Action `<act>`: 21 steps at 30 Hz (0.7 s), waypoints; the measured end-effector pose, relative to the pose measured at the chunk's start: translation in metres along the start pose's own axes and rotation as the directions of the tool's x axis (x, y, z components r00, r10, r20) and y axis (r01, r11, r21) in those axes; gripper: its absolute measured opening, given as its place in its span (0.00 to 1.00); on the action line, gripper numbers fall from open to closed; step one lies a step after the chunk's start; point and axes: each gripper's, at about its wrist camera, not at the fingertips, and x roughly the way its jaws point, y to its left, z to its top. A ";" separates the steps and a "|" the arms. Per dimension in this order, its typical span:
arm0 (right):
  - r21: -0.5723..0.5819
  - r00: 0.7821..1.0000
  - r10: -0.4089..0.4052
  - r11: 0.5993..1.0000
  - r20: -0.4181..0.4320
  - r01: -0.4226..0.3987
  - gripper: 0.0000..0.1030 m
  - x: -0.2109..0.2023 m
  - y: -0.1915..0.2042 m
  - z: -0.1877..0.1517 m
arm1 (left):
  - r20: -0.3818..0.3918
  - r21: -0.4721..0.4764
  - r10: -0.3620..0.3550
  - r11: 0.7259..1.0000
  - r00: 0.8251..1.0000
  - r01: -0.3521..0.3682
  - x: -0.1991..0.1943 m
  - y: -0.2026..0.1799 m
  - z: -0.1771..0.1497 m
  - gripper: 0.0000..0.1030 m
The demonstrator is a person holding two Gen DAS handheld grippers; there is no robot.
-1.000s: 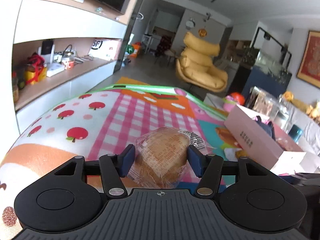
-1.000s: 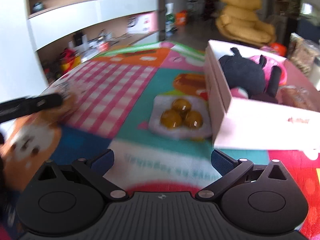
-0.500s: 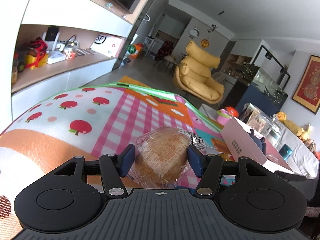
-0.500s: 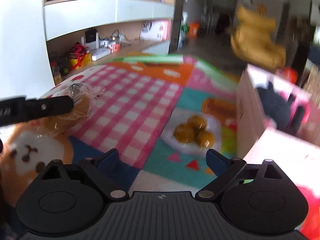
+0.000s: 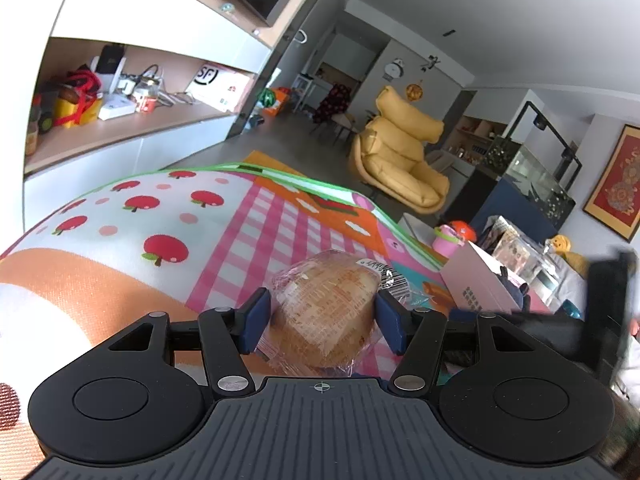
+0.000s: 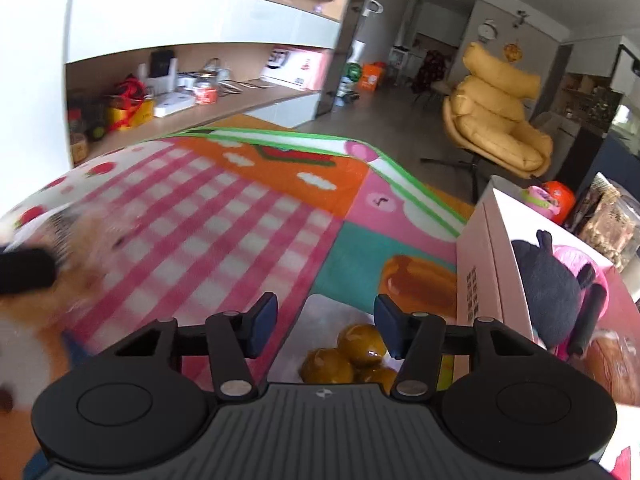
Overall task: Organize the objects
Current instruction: 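Grasp the white tray of brown balls with the right tool while the left tool holds the bun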
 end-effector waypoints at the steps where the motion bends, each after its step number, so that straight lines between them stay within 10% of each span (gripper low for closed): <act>1: -0.010 0.999 0.040 0.999 0.005 -0.040 0.52 -0.009 -0.001 -0.008 | 0.000 0.001 0.000 1.000 1.000 0.000 0.000 0.000 0.000 0.61; 8: -0.208 0.989 0.137 0.970 0.059 -0.122 0.53 -0.081 -0.005 -0.073 | -0.001 -0.020 -0.009 1.000 1.000 0.009 0.002 0.002 0.000 0.61; 10: -0.217 0.991 0.116 0.971 0.060 -0.101 0.70 -0.094 -0.012 -0.085 | -0.001 -0.021 -0.009 1.000 1.000 0.009 0.003 0.002 -0.001 0.61; 17: -0.101 1.000 0.009 0.995 0.017 -0.007 0.96 -0.110 -0.058 -0.109 | -0.006 -0.019 -0.006 1.000 1.000 0.006 0.004 0.002 -0.003 0.61; 21: 0.057 0.993 0.110 0.993 -0.049 -0.108 0.98 -0.105 -0.087 -0.110 | -0.010 -0.015 -0.003 1.000 1.000 0.003 0.004 0.002 -0.003 0.62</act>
